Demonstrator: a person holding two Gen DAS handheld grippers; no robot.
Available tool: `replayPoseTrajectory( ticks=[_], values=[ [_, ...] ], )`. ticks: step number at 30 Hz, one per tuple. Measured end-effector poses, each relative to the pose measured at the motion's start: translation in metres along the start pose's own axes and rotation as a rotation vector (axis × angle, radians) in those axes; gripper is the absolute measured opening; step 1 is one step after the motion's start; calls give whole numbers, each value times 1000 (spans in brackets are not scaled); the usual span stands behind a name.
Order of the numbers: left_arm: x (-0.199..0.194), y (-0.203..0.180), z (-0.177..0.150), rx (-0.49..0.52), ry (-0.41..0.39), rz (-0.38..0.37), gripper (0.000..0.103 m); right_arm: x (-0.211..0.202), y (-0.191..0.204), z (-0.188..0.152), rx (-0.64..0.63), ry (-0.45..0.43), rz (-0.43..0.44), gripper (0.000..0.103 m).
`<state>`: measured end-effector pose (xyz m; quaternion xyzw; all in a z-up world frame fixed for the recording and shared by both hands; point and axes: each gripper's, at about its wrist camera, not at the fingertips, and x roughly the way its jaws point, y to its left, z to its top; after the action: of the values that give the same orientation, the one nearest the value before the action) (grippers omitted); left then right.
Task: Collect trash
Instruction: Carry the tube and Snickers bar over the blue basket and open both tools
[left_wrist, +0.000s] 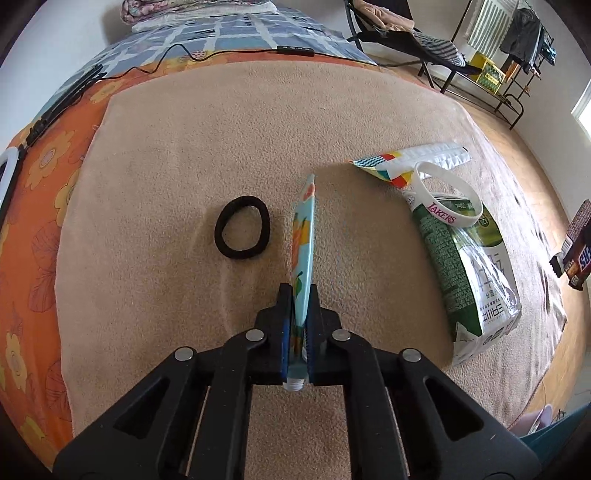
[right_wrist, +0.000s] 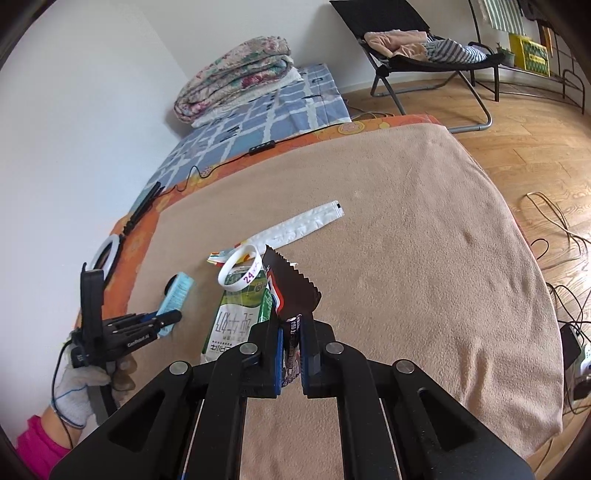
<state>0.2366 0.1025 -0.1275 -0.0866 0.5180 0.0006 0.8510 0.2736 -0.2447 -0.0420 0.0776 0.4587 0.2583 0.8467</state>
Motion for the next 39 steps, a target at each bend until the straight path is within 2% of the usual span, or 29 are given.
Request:
replayPoseTrajectory(
  ticks=[7, 15, 27, 39],
  values=[
    [-25, -9, -15, -3, -36, -29, 4, -6, 20, -9, -78, 4, 2, 5],
    [-73, -31, -52, 14, -60, -42, 4, -11, 51, -43, -151, 55, 70, 5],
    [-127, -71, -134, 20, -67, -98, 4, -45, 70, -106, -229, 96, 119, 5],
    [-135, -99, -212, 26, -29, -122, 4, -64, 78, -174, -303, 134, 123, 5]
  ],
)
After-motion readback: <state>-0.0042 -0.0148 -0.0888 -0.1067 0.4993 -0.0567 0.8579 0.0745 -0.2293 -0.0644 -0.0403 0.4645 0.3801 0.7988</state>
